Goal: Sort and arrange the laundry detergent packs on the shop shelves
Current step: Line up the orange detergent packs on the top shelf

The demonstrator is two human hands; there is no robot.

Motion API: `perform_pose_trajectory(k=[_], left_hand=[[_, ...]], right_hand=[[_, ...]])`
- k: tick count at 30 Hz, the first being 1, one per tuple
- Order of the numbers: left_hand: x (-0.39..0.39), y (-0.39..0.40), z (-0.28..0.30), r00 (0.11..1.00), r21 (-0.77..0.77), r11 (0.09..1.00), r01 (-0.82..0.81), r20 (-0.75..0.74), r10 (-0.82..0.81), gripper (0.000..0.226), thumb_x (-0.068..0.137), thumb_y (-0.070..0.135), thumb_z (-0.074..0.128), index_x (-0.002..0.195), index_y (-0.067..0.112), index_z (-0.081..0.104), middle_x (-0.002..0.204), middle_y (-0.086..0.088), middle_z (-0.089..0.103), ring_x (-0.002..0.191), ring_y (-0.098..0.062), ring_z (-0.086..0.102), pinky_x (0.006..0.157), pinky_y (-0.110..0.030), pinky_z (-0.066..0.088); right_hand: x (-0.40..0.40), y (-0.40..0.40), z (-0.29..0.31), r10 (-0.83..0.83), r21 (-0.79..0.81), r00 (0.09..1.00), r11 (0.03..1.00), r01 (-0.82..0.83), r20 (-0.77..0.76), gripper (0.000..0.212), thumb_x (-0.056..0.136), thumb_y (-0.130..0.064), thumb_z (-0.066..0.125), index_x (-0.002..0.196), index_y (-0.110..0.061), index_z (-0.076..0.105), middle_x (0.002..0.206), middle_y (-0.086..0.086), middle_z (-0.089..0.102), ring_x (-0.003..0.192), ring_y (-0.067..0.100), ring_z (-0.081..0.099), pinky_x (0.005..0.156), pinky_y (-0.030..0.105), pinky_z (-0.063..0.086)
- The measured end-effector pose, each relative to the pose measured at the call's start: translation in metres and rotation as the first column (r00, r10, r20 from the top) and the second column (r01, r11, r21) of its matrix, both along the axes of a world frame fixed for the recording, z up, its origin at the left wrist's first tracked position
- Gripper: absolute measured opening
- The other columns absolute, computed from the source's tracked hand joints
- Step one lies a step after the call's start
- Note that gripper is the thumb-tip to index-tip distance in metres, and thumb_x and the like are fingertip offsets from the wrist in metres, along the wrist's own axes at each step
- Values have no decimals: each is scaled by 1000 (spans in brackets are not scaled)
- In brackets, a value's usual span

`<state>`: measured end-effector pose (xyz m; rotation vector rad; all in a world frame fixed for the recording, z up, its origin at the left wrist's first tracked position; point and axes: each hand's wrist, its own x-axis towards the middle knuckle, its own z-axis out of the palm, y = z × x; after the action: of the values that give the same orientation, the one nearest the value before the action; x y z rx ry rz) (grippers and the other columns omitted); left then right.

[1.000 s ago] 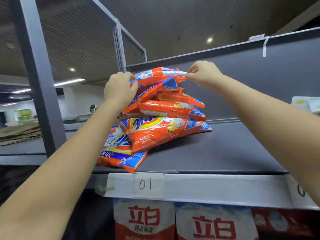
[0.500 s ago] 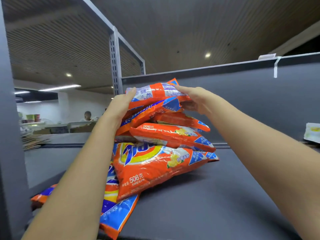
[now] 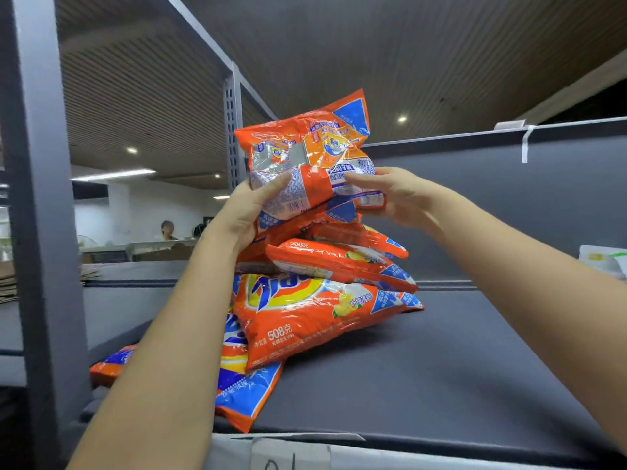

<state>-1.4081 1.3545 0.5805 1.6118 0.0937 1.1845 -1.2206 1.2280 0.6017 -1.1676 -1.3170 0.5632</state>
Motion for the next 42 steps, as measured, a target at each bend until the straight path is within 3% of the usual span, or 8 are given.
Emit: perform_pose_trajectory(k=[2, 6, 10, 15, 21, 32, 36, 42], left_hand=[[0, -3, 0, 999, 4, 1000, 13, 32, -14, 71, 67, 25, 84, 128, 6, 54, 108, -11, 70, 92, -24, 70, 70, -33, 58], [0, -13, 2, 995, 8, 1000, -9, 101, 8, 41, 71, 12, 72, 110, 9, 62, 87, -1, 75, 81, -17, 71, 74, -34, 59], [-1, -36, -1, 992, 39, 999, -26, 121, 21, 14, 84, 2, 65, 92, 13, 65, 73, 5, 74, 70, -9, 71, 71, -29, 59], [-15, -75, -4, 991, 84, 996, -43, 131, 31, 17, 79, 6, 70, 93, 13, 64, 75, 5, 74, 76, -11, 71, 85, -36, 56], [-36, -133, -22, 993, 105, 994, 1, 116, -13, 15, 81, 4, 68, 94, 11, 64, 78, 3, 74, 78, -14, 71, 82, -35, 57], [-57, -245, -114, 986, 0, 993, 122, 117, -121, 17, 76, 13, 67, 92, 18, 68, 81, 6, 74, 80, -11, 71, 73, -26, 56], [-54, -289, -161, 982, -65, 980, 187, 48, -185, 26, 69, 21, 68, 94, 21, 68, 88, 4, 75, 88, -13, 71, 79, -29, 56], [-36, -355, -246, 957, -237, 940, 247, -93, -275, 29, 65, 23, 75, 94, 19, 71, 94, -3, 75, 91, -19, 70, 83, -35, 52]], right_hand=[[-8, -7, 3, -44, -21, 999, 999, 45, 30, 20, 83, -26, 69, 99, -17, 62, 96, 2, 72, 84, 13, 68, 76, 27, 56], [-18, -28, 5, -105, 40, 992, 994, 102, 65, 15, 81, -16, 71, 94, -19, 63, 91, 2, 71, 77, 12, 69, 59, 22, 56], [-27, -59, 1, -227, 111, 963, 971, 212, 144, 17, 77, -17, 75, 90, -21, 65, 99, 6, 73, 95, 25, 69, 86, 37, 54], [-43, -105, -22, -267, 174, 952, 955, 240, 150, 21, 76, -20, 75, 93, -22, 65, 94, -2, 73, 82, 11, 71, 66, 23, 55], [-68, -156, -60, -282, 230, 958, 937, 265, 45, 55, 51, -33, 78, 102, -18, 66, 101, 3, 73, 93, 20, 70, 86, 41, 55], [-99, -279, -142, -318, 276, 947, 907, 318, -47, 49, 50, -31, 80, 97, -20, 70, 94, 2, 75, 89, 20, 71, 72, 26, 55], [-110, -333, -185, -395, 203, 913, 890, 408, -106, 41, 51, -25, 76, 91, -23, 72, 89, -1, 75, 85, 15, 72, 69, 21, 55], [-117, -414, -266, -568, -10, 815, 821, 571, -112, 34, 60, -25, 74, 93, -28, 70, 92, -6, 75, 89, 9, 70, 80, 28, 49]])
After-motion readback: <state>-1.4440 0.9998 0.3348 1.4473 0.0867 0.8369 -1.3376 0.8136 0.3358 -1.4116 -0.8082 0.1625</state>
